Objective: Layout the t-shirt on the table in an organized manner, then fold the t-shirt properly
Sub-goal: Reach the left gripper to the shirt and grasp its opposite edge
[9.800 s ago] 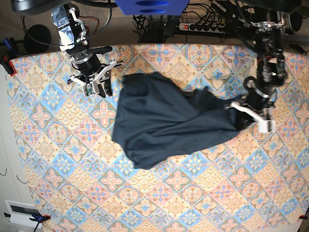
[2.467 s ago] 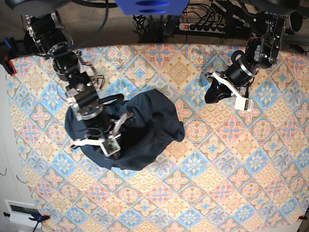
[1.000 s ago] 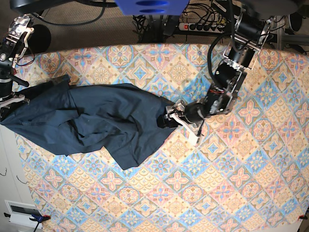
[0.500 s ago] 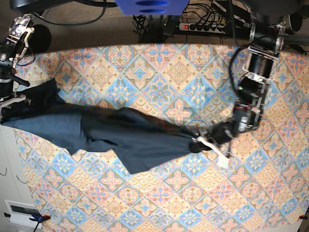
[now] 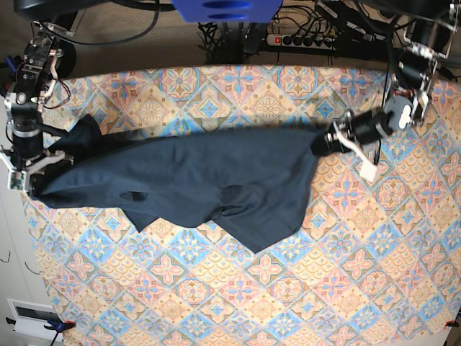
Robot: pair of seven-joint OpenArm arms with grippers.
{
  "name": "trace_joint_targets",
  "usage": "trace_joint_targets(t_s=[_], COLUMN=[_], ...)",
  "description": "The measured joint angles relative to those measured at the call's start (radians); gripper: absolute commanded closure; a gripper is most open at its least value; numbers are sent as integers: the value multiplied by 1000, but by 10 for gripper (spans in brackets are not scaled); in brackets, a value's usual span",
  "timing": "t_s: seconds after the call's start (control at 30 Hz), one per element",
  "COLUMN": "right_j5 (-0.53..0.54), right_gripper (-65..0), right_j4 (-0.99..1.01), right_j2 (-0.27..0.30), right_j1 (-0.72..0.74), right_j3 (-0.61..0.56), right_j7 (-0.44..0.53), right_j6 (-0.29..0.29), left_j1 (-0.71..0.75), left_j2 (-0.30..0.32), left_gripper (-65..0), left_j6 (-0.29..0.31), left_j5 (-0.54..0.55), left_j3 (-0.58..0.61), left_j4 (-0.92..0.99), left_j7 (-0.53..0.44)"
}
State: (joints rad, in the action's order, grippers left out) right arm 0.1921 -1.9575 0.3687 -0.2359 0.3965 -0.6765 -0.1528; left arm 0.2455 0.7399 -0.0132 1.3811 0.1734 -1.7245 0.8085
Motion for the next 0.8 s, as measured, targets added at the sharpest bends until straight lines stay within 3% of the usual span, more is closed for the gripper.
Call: trace_joint_targets(t_s=[0.1, 0.2, 0.23, 0.33, 0.43, 0.53, 0.63, 0.8], right_j5=[-1, 1, 0, 0, 0, 0, 0, 0], right_gripper=[-5, -5, -5, -5, -5, -4, -4, -4], right_j4=[0, 0, 0, 0, 0, 0, 0, 1], right_j2=[0, 0, 0, 0, 0, 1, 0, 3], right_j1=[-3, -2, -3, -3, -2, -2, -2, -1], right_j3=[-5, -5, -5, -4, -4, -3, -3, -1], right_j7=[2, 4, 3, 0, 0, 0, 0, -2], right_j6=[0, 0, 0, 0, 0, 0, 0, 5], left_j1=[60, 71, 70, 37, 6, -45, -143, -368], left_j2=[4, -18, -19, -21, -20, -61, -130, -272], left_gripper=[0, -2, -30, -147, -320, -447, -456, -456], left_j6=[2, 6, 7, 0, 6, 0, 5, -5], left_j5=[-91, -182, -182, -202, -177, -149, -143, -159], left_j3=[-8, -10, -10, -33, -123, -220, -259, -214], left_j4=[-4, -6, -9, -19, -33, -27, -3, 287], left_j7=[30, 175, 219, 286, 276, 283, 283, 265])
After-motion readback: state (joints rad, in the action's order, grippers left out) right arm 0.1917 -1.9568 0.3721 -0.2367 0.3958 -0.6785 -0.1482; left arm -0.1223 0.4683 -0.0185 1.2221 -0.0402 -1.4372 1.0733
